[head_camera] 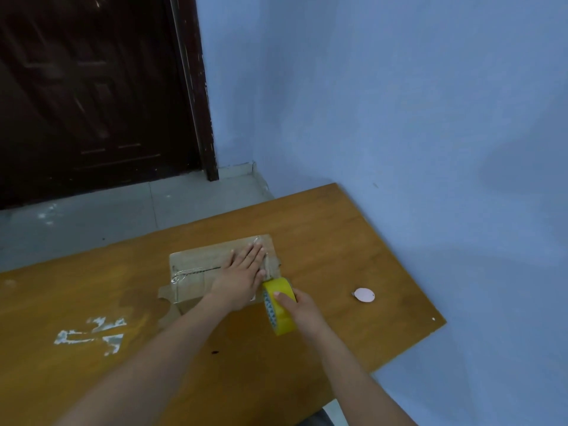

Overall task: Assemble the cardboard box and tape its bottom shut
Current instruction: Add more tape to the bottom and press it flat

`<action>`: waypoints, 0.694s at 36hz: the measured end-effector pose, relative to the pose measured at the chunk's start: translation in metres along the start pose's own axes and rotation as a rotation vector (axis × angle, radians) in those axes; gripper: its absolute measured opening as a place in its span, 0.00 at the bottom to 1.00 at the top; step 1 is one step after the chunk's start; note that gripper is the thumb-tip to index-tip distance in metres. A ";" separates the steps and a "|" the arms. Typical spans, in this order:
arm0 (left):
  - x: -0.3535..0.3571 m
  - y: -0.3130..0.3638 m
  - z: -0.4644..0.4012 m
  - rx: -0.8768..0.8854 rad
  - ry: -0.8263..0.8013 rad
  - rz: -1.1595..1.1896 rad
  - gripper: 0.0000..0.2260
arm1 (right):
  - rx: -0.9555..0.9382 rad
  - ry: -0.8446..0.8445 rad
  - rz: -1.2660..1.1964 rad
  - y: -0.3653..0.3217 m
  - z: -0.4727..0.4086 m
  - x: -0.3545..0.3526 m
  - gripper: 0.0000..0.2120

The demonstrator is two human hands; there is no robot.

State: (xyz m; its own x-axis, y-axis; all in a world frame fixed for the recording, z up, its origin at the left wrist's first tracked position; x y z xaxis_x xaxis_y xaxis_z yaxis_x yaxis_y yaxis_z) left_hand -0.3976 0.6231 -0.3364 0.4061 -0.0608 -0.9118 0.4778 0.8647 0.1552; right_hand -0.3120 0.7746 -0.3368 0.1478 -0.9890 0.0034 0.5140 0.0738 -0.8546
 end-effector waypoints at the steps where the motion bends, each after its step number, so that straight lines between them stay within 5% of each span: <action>1: 0.000 0.000 0.001 0.001 0.004 0.004 0.24 | -0.004 0.011 0.015 0.000 0.001 0.001 0.06; 15: 0.007 -0.001 -0.004 -0.016 0.045 0.004 0.24 | -0.092 0.189 0.284 0.001 -0.001 0.020 0.10; 20: 0.008 -0.001 -0.004 -0.015 0.049 0.019 0.24 | 0.060 0.170 0.400 0.019 -0.011 0.022 0.13; 25: 0.009 0.000 -0.003 -0.004 0.046 0.032 0.23 | 0.172 0.159 0.249 0.028 -0.012 0.028 0.15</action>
State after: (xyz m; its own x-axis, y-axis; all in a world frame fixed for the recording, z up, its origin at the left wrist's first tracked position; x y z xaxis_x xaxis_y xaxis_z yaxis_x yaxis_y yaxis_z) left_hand -0.3960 0.6236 -0.3460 0.3848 -0.0101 -0.9230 0.4618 0.8679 0.1830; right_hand -0.3031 0.7472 -0.3669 0.1601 -0.9446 -0.2864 0.6157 0.3223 -0.7190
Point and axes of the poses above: each hand's wrist, its own z-axis away from the middle knuckle, its own x-axis out of the palm, y = z × x, the point moved 1 cm from there along -z, towards the middle knuckle, and after that the axes turned 10 degrees about -y, right-handed, at the moved point
